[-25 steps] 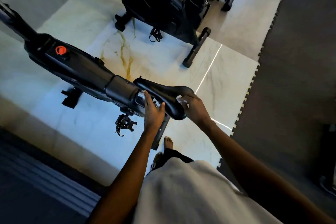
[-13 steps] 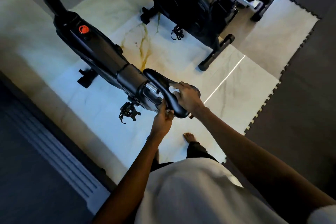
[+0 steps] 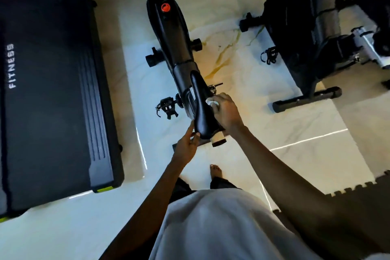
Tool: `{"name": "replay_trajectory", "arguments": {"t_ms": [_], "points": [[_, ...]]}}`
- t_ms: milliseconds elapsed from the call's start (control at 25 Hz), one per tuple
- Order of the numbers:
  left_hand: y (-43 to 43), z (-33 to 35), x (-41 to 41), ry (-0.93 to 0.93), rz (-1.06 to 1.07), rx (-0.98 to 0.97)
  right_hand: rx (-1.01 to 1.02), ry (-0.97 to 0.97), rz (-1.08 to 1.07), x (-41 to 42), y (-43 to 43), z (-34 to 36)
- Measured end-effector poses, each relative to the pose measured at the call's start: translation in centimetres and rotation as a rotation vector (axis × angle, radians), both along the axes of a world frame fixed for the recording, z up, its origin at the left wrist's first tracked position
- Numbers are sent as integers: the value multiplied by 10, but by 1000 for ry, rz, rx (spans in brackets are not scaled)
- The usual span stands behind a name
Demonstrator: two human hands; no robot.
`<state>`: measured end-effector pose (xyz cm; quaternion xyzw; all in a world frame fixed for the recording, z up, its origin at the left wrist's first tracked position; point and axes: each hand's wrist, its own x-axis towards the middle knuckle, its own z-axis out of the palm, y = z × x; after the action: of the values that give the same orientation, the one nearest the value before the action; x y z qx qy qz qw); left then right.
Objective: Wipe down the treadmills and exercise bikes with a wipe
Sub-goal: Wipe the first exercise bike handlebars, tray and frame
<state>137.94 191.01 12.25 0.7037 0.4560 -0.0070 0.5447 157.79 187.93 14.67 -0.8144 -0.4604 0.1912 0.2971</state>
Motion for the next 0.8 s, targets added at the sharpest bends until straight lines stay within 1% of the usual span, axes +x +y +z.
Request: {"name": "replay_trajectory", "arguments": {"t_ms": [80,200,360,560,640,760,800], "points": [[-10,-1,3,-9,89,46,-5,-13,43,7,17,4],[-15,-4,1,4,214,29,-24,-74,157,-2,9,4],[-22,2,3,-54,252,30,-5,-127,352,-9,-18,7],[-26,-11,-2,-132,319,2,-102,-190,318,-11,27,8],[-23,-20,-6,-185,368,-58,-105,-235,369,-19,25,6],[-16,-23,-8,-317,483,-252,-72,-266,399,-24,-8,1],[-12,-21,-8,-335,498,-287,-53,-266,401,-29,-21,-1]]}}
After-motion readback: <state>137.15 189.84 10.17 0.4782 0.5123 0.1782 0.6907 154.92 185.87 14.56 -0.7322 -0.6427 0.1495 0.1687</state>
